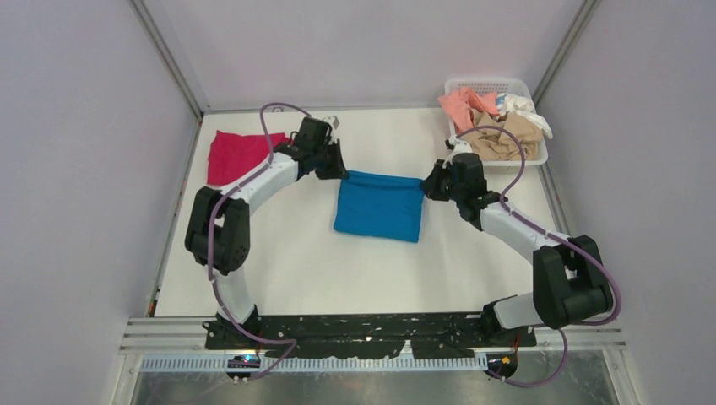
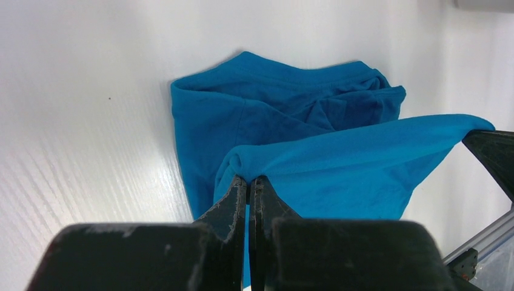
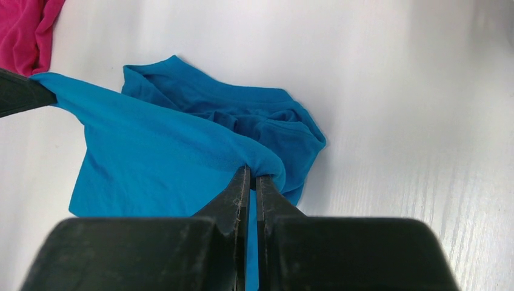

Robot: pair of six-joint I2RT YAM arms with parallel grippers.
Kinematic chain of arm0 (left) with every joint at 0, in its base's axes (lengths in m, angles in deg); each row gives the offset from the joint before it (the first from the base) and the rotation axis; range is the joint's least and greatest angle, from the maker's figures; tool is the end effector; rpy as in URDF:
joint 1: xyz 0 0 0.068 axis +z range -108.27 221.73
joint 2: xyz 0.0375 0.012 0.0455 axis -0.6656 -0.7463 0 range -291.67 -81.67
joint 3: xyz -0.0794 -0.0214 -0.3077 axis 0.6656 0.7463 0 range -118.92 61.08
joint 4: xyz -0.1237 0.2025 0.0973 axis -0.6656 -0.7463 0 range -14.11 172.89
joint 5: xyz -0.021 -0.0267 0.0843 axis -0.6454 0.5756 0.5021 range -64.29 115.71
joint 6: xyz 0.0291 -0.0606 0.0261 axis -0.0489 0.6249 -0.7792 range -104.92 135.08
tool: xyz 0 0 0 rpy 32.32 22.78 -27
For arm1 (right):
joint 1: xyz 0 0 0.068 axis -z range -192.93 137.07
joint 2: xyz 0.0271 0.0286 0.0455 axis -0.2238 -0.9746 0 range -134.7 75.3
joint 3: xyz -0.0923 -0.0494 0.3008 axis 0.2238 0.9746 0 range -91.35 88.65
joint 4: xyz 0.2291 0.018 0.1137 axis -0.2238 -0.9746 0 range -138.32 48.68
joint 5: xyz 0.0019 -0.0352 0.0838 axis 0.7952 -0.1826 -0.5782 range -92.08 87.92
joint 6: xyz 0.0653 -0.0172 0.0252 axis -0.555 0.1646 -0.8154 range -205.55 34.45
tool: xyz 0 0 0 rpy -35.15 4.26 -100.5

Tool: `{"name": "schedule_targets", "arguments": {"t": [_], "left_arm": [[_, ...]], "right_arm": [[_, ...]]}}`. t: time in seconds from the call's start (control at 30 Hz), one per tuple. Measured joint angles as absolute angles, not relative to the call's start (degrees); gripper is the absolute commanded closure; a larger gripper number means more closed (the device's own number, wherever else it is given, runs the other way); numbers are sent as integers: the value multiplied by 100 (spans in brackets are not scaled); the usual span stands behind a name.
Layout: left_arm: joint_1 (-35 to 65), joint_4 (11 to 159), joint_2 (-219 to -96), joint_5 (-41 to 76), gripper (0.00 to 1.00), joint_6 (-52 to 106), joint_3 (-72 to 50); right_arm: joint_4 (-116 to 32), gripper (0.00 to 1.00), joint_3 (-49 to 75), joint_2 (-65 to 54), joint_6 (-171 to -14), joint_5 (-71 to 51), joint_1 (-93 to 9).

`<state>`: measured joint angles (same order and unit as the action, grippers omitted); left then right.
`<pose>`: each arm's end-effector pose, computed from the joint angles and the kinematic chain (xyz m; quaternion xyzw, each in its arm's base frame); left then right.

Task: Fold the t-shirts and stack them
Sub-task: Fold the long partially folded tshirt into a neat square

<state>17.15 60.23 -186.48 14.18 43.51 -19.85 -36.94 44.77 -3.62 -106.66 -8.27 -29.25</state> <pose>0.3896 -0.1913 0.2759 0.0061 0.9250 -0.2479 0.2880 0.2914 0.0921 0.2623 0.0095 0.8679 0.2031 0.4532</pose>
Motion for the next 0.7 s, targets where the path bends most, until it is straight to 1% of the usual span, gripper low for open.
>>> {"name": "schedule_targets", "arguments": {"t": [0.03, 0.1, 0.13, 0.17, 0.2, 0.23, 0.27, 0.3, 0.33, 0.37, 0.4, 0.43, 0.47, 0.53, 0.7], "left_arm": [[1715, 6021, -18703, 1414, 100, 4351, -2028], [1717, 6021, -18775, 1431, 91, 4355, -2074], [1717, 6019, -18806, 1442, 88, 4353, -2089], [1717, 6019, -18843, 1457, 85, 4348, -2111], [1717, 6019, -18887, 1462, 77, 4353, -2144], [1722, 6021, -18941, 1473, 71, 4351, -2186], [1730, 6019, -18994, 1484, 52, 4335, -2234], [1748, 6019, -19057, 1521, 38, 4320, -2293], [1770, 6017, -19110, 1541, 27, 4285, -2341], [1796, 6015, -19153, 1565, 21, 4278, -2384], [1820, 6008, -19171, 1589, 18, 4287, -2411], [1831, 6008, -19173, 1619, 15, 4305, -2415], [1842, 6013, -19169, 1659, 13, 4311, -2417], [1855, 6056, -19132, 1702, 1, 4313, -2395], [1862, 6406, -18596, 1409, 0, 4324, -1853]], "right_arm": [[-3675, 91, 4458, -427, -10666, -825, -2916], [-3600, 88, 4405, -624, -10677, -810, -2892], [-3554, 88, 4390, -714, -10701, -797, -2884], [-3489, 85, 4385, -803, -10733, -779, -2875], [-3421, 82, 4385, -889, -10786, -766, -2866], [-3345, 72, 4385, -963, -10845, -749, -2857], [-3270, 66, 4385, -1015, -10878, -722, -2853], [-3183, 56, 4385, -1068, -10930, -676, -2838], [-3108, 50, 4385, -1098, -10974, -611, -2820], [-3052, 34, 4385, -1114, -11007, -561, -2803], [-3021, 15, 4379, -1120, -11026, -523, -2787], [-3014, 0, 4350, -1122, -11039, -491, -2774], [-3004, 4, 4305, -1122, -11039, -456, -2763], [-2903, 5, 4241, -1120, -11081, -447, -2746], [-2665, 5, 4230, -974, -11127, -906, -2744]]}}
